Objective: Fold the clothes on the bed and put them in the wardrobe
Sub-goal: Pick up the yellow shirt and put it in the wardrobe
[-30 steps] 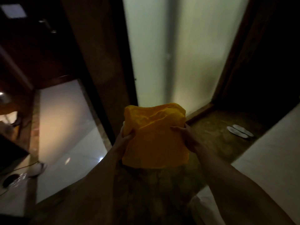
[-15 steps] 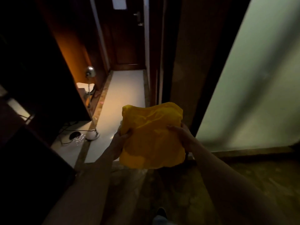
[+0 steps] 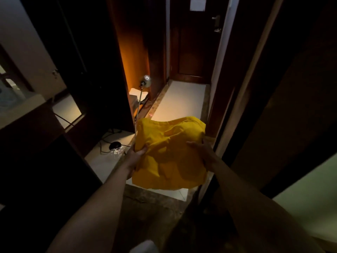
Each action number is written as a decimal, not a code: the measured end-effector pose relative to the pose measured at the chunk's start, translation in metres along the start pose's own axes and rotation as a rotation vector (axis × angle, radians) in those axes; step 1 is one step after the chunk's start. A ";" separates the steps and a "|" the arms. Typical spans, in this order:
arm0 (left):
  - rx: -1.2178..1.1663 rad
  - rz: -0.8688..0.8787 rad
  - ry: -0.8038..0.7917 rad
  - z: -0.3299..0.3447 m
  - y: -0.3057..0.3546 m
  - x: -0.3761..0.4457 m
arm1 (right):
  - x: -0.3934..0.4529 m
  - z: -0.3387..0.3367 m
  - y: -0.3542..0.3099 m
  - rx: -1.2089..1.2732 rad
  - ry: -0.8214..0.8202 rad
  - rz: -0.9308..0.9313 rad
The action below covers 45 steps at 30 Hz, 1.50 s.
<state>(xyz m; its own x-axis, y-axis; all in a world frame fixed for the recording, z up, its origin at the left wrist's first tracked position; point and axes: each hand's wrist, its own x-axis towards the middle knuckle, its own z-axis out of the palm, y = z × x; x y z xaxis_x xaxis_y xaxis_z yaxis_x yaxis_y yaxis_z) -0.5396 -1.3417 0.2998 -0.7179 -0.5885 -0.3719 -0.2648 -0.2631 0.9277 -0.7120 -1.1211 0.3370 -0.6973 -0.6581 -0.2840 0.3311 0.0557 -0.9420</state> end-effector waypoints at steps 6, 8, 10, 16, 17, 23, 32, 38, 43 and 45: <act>0.016 0.028 0.016 -0.009 0.035 0.071 | 0.098 0.009 -0.020 -0.061 -0.014 0.037; 0.027 0.007 0.039 -0.016 0.044 0.105 | 0.132 0.012 -0.023 -0.061 -0.027 0.035; 0.035 0.001 0.027 -0.023 0.054 0.142 | 0.165 0.018 -0.028 -0.058 -0.008 0.048; 0.099 -0.006 -0.049 -0.040 0.106 0.261 | 0.258 0.040 -0.061 -0.019 0.052 0.069; 0.123 -0.007 -0.062 -0.043 0.116 0.282 | 0.274 0.043 -0.067 -0.023 0.065 0.073; 0.168 -0.014 -0.118 -0.039 0.157 0.384 | 0.365 0.042 -0.097 -0.042 0.170 0.070; 0.106 -0.037 -0.153 0.004 0.200 0.518 | 0.500 -0.009 -0.124 0.007 0.284 0.064; 0.093 -0.037 -0.103 0.033 0.241 0.611 | 0.604 -0.042 -0.166 0.031 0.280 0.057; 0.037 -0.002 -0.054 0.060 0.287 0.682 | 0.694 -0.066 -0.217 0.012 0.215 0.064; 0.027 0.007 -0.057 0.064 0.298 0.710 | 0.725 -0.070 -0.233 -0.008 0.196 0.058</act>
<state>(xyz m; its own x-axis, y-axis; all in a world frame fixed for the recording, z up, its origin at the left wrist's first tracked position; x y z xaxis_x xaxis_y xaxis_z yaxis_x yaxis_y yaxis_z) -1.1695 -1.7884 0.3142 -0.7553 -0.5454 -0.3633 -0.2760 -0.2381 0.9312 -1.3388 -1.5589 0.3378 -0.7880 -0.4947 -0.3665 0.3698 0.0955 -0.9242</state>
